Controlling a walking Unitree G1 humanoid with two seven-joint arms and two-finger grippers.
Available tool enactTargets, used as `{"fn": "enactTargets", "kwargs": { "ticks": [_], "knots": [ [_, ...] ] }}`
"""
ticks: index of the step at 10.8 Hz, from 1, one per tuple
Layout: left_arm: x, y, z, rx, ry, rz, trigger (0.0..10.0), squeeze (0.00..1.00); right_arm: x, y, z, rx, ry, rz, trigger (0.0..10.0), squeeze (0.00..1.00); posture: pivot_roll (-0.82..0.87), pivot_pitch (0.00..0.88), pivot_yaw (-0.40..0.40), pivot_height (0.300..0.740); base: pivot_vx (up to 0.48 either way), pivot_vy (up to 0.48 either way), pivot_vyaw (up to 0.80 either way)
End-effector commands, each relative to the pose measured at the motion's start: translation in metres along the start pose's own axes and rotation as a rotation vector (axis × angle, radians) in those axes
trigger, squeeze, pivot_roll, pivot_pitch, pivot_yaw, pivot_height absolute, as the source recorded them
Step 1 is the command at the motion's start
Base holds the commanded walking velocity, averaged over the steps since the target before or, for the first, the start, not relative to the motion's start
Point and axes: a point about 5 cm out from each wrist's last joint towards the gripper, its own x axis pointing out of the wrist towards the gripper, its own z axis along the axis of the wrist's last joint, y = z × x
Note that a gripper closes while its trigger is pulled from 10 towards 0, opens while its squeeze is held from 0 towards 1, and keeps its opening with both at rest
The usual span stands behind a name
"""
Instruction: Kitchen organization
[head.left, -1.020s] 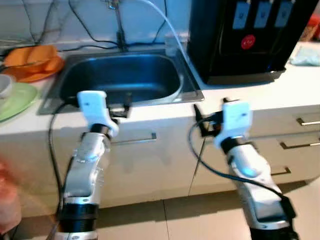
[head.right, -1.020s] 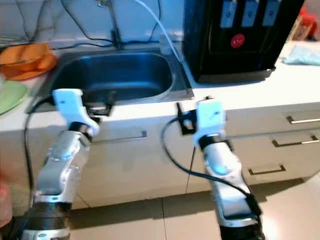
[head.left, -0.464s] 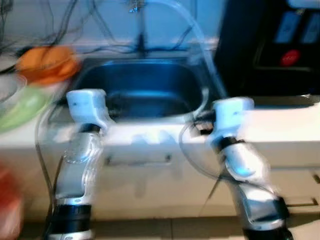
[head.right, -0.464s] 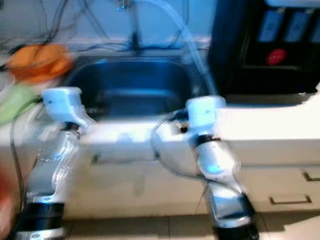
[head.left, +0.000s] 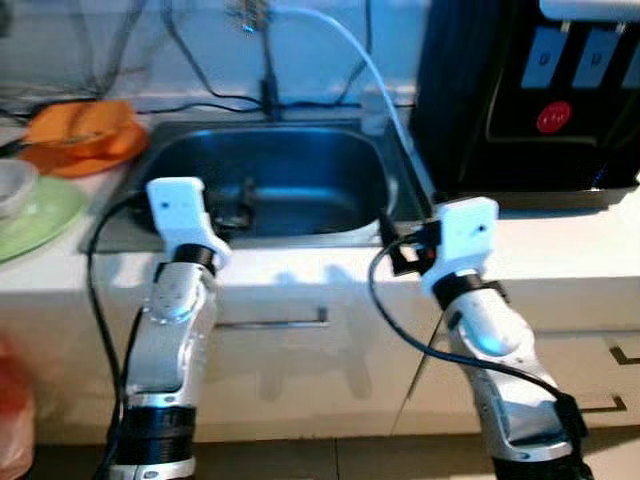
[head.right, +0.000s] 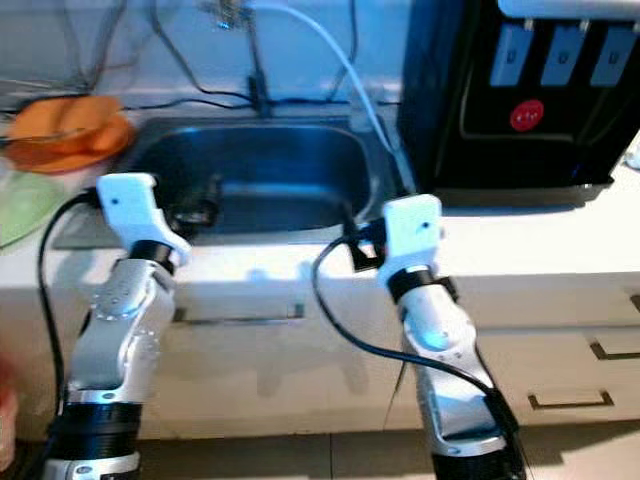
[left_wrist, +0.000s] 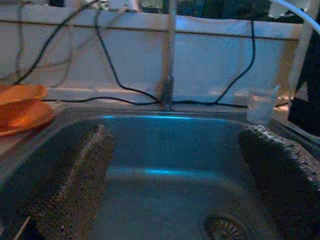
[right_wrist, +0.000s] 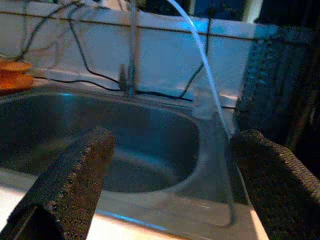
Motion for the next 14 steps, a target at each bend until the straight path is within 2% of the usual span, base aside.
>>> {"fn": "enactTargets", "kwargs": {
  "ticks": [1,8,14],
  "knots": [
    [0.0019,-0.0013,0.0001,-0.010,0.013,0.003,10.0,0.00,-0.0003,-0.0023,0.0018,-0.003,-0.008,-0.007,10.0,0.00,-0.07,0.000,0.036,0.740,0.000,0.000,0.00],
    [0.0019,-0.0035,-0.0054,-0.012,0.057,-0.014,10.0,0.00,-0.0011,-0.0016,0.0008,0.000,-0.004,-0.016,10.0,0.00,-0.08,0.000,0.044,0.740,0.000,0.409,0.00],
    [0.0010,-0.0094,-0.0047,-0.009,0.051,-0.062,10.0,0.00,-0.0020,-0.0008,-0.0013,0.004,0.002,-0.023,10.0,0.00,-0.08,0.000,0.050,0.740,0.000,0.000,0.00]
  ]
}}
